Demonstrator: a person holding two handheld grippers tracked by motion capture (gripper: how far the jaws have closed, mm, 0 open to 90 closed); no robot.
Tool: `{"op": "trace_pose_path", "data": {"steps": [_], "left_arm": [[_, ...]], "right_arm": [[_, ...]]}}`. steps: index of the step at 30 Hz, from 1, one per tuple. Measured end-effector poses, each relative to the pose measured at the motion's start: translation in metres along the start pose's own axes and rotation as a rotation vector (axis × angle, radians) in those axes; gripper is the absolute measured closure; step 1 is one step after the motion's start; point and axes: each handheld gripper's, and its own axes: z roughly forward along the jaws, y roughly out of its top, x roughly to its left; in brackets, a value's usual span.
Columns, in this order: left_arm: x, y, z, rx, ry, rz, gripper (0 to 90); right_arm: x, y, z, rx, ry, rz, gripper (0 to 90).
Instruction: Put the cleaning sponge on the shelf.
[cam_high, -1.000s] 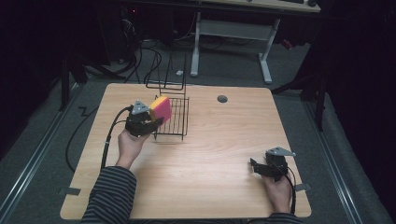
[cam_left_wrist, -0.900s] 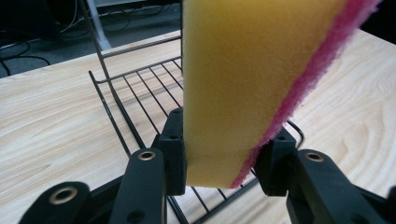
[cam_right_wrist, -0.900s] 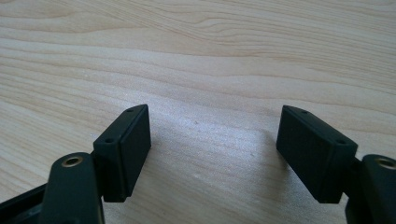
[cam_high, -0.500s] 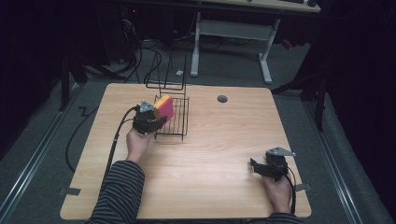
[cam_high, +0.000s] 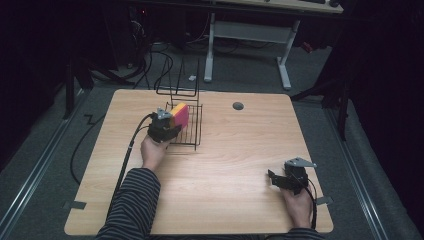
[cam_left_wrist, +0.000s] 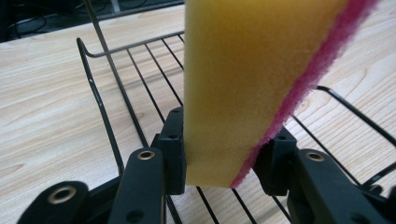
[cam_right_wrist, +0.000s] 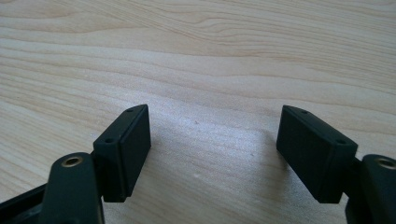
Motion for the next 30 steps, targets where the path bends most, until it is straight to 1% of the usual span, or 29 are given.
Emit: {"op": "trace_pose_path", "data": {"steps": [3,10,15,16,18,19,22,23,24,25,27,30], "left_arm": [[0.0004,-0.0001,0.0004,-0.001,-0.003,0.000,60.5],[0.0013,-0.0004,0.0007,-0.001,-0.011,-0.017,60.0],[0.0015,-0.0005,0.0008,0.001,-0.012,-0.015,59.0],[0.0017,-0.0008,0.0008,0.008,-0.009,-0.011,58.5],[0.0020,-0.0010,0.0008,0.014,-0.008,-0.009,55.6],[0.0027,-0.0014,0.0013,0.022,-0.009,-0.017,53.3],[0.0029,-0.0015,0.0014,0.024,-0.012,-0.020,47.6],[0.0025,-0.0014,0.0013,0.025,-0.008,-0.018,47.6],[0.0024,-0.0010,0.0007,0.024,-0.010,-0.035,41.7],[0.0023,-0.0007,0.0001,0.022,-0.015,-0.042,39.4],[0.0015,0.0000,-0.0019,0.021,-0.012,-0.042,34.1],[0.0009,0.0009,-0.0052,0.029,-0.017,-0.041,29.1]], "right_arm": [[0.0000,0.0000,0.0000,0.000,0.000,0.000,26.4],[0.0000,0.0000,0.0000,0.000,0.000,0.000,26.3],[0.0000,0.0000,0.0000,0.000,0.000,0.000,26.4],[0.0000,0.0000,0.0000,0.000,0.000,0.000,26.4],[0.0000,0.0000,0.0000,0.000,0.000,0.000,26.4],[0.0000,0.0000,0.0000,0.000,0.000,-0.001,26.4],[0.0000,0.0000,0.0000,0.000,0.000,0.000,26.4],[0.0000,0.0000,0.0000,0.000,0.000,0.000,26.4],[0.0000,0.0000,0.0000,0.000,0.000,-0.001,26.4],[0.0000,0.0000,0.0000,0.000,0.000,0.000,26.4],[0.0000,0.0000,0.0000,0.000,0.000,0.000,26.4],[0.0000,0.0000,0.0000,0.000,0.000,0.000,26.4]]}}
